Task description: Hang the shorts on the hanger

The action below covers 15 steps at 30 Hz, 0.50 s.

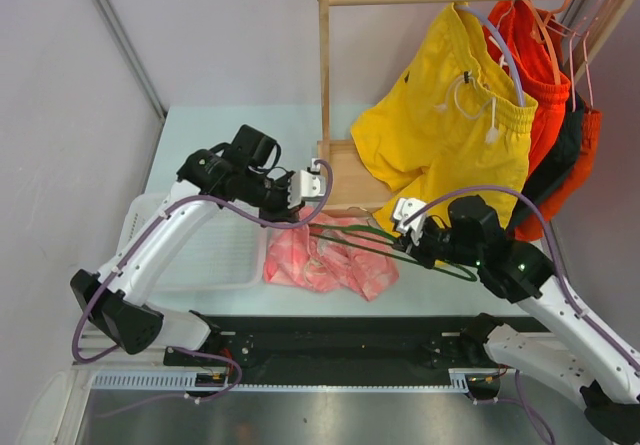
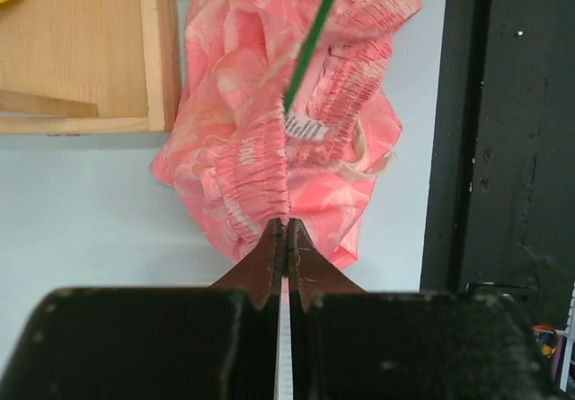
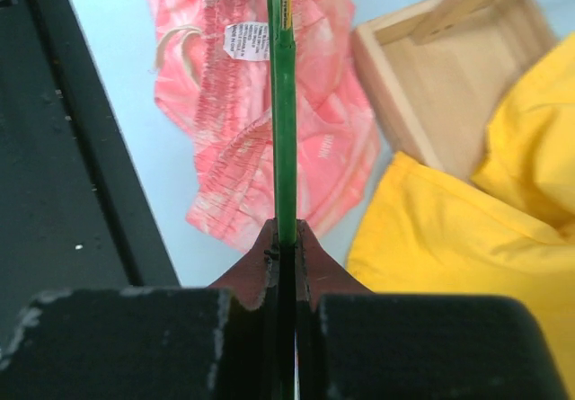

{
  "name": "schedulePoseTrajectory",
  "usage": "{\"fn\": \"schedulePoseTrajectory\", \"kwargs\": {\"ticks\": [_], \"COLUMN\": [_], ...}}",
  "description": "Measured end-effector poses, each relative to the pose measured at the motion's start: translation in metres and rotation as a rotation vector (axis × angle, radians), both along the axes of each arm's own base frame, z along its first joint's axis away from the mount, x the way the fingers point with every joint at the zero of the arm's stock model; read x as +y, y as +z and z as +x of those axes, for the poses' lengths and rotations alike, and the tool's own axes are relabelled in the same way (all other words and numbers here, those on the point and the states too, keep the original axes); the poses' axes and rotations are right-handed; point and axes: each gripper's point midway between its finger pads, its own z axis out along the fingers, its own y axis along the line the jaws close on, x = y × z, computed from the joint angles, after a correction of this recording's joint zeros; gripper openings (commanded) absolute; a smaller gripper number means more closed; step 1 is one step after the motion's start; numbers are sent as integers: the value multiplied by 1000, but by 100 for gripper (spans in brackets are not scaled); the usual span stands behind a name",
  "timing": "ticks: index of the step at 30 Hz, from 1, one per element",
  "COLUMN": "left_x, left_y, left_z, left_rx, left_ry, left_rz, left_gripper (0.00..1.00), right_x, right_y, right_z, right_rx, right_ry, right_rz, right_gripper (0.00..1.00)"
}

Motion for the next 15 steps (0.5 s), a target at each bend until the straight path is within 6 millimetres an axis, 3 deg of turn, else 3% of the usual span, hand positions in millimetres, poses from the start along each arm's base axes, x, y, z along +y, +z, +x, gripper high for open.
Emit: {"fn": "schedulePoseTrajectory", "kwargs": {"ticks": [8,15], "left_x": [-4,-23], "left_y": [4,16], "left_z": [-1,17], "left_rx": [30,31], "left_ry": [-32,-55], "left_rz": [7,0], "left_gripper": [0,0], "right_x": [-29,-16], "right_y": [26,20], "right_z": [-3,5], "right_rx": [-140,-151], "right_ry": [-84,-23], "right_rz": [23,-8], "right_gripper": [0,0]}}
